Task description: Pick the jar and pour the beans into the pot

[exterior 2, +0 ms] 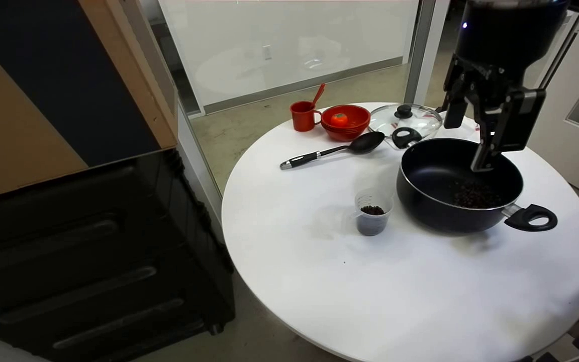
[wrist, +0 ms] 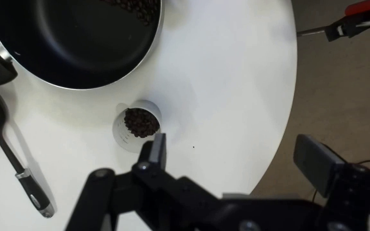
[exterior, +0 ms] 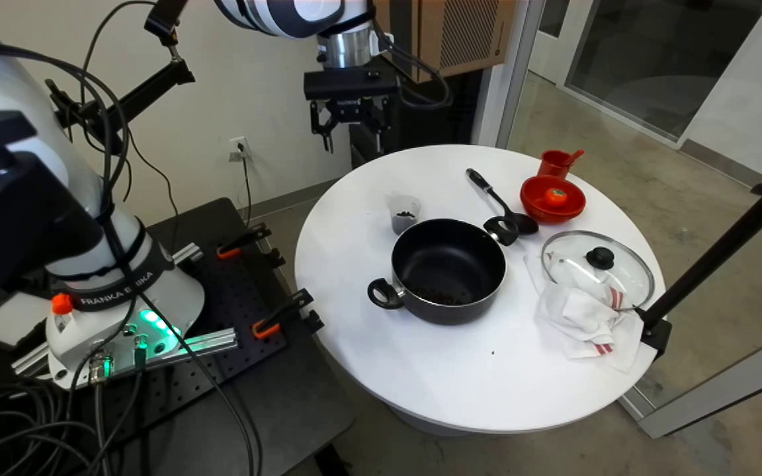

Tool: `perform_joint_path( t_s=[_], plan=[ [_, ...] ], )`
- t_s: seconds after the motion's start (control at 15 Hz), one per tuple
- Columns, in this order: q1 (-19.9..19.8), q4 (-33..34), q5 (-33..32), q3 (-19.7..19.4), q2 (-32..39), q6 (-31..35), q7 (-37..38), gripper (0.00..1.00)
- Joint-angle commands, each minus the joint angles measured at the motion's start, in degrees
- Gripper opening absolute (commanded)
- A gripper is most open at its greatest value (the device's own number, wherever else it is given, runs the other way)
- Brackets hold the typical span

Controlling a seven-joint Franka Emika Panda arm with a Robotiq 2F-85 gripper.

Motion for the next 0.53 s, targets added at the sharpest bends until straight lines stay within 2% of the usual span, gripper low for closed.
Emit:
perform_joint_path(
  t_s=[0.0, 0.27, 0.47],
  plan=[
    [-0.37, 0.09, 0.22, 0.38, 0.03, -0.17, -0.60, 1.00],
    [-0.42, 0.78, 0.39, 0.26, 1.22, -1.12, -2.44, 1.00],
    [0.41, 2.48, 7.63, 0.56, 4.16, -3.35, -15.05, 1.00]
  ],
)
